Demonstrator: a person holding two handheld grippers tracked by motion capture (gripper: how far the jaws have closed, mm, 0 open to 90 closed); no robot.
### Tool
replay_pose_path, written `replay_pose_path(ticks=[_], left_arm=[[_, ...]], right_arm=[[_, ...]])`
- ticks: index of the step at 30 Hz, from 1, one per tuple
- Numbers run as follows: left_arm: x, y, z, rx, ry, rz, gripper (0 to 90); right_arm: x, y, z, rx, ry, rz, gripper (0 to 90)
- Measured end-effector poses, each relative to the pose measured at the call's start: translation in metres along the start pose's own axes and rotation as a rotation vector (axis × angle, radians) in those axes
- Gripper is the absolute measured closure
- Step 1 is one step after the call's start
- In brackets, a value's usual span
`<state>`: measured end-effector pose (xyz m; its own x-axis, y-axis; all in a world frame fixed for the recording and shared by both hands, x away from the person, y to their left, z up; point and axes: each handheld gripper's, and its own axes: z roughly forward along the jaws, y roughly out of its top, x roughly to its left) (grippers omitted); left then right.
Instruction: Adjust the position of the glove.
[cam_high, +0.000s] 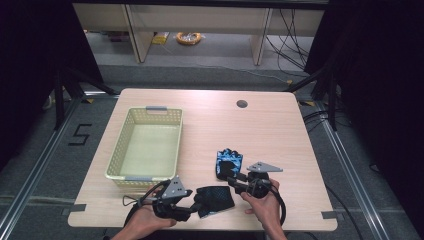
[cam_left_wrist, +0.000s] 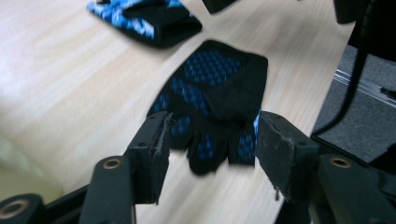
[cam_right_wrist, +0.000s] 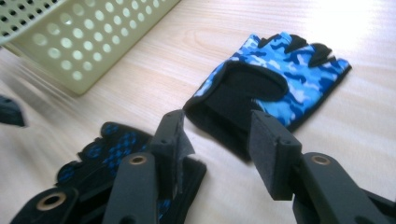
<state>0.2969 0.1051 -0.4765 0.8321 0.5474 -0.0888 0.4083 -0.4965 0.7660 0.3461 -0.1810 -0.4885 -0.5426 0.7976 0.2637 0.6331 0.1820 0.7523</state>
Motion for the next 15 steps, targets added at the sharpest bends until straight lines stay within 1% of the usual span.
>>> replay_pose_path(ticks=[1,2,3,4,5,6,7,8,9,10,11,12,13,14,15], left_arm=[[0.000,0.000,0.000,0.000,0.000,0.000,42.8],[0.000,-0.003,-0.001,0.000,0.000,-0.034,42.8],[0.003,-0.005,-0.003,0.019,0.002,-0.015,41.3],[0.004,-0.009,-0.004,0.021,0.000,-0.021,39.4],[0.004,-0.011,-0.005,0.017,0.001,-0.047,39.4],[0.006,-0.013,-0.006,0.029,0.001,-0.051,38.1],[0.006,-0.016,-0.007,0.029,-0.007,-0.073,38.1],[0.006,-0.018,-0.007,0.022,-0.002,-0.084,37.7],[0.007,-0.021,-0.009,0.035,0.000,-0.066,37.1],[0.006,-0.023,-0.009,0.036,0.004,-0.086,36.5],[0.006,-0.027,-0.010,0.027,-0.010,-0.092,36.0],[0.006,-0.027,-0.010,0.027,-0.010,-0.092,35.5],[0.006,-0.029,-0.011,0.020,-0.012,-0.121,35.5],[0.006,-0.031,-0.011,0.010,-0.014,-0.122,35.0],[0.007,-0.033,-0.012,0.021,-0.013,-0.140,34.6]], right_arm=[[0.000,0.000,0.000,0.000,0.000,0.000,56.1],[0.000,0.002,0.003,0.001,-0.007,-0.007,55.7],[0.000,0.005,0.006,0.007,-0.007,-0.014,55.0],[0.000,0.012,0.012,0.008,-0.024,-0.021,53.1],[0.000,0.012,0.012,0.008,-0.024,-0.021,53.1],[0.001,0.018,0.016,0.023,-0.049,-0.034,51.5],[0.001,0.018,0.016,0.023,-0.049,-0.034,51.5],[0.001,0.021,0.021,0.022,-0.052,-0.042,50.9],[0.001,0.024,0.024,0.026,-0.059,-0.044,50.2],[0.001,0.027,0.028,0.025,-0.055,-0.038,49.6],[0.002,0.031,0.034,0.038,-0.066,-0.033,48.9],[0.002,0.031,0.034,0.038,-0.066,-0.033,48.9],[0.002,0.033,0.038,0.035,-0.057,-0.031,48.9],[0.002,0.035,0.042,0.044,-0.066,-0.038,48.9],[0.003,0.036,0.044,0.052,-0.072,-0.036,48.7]])
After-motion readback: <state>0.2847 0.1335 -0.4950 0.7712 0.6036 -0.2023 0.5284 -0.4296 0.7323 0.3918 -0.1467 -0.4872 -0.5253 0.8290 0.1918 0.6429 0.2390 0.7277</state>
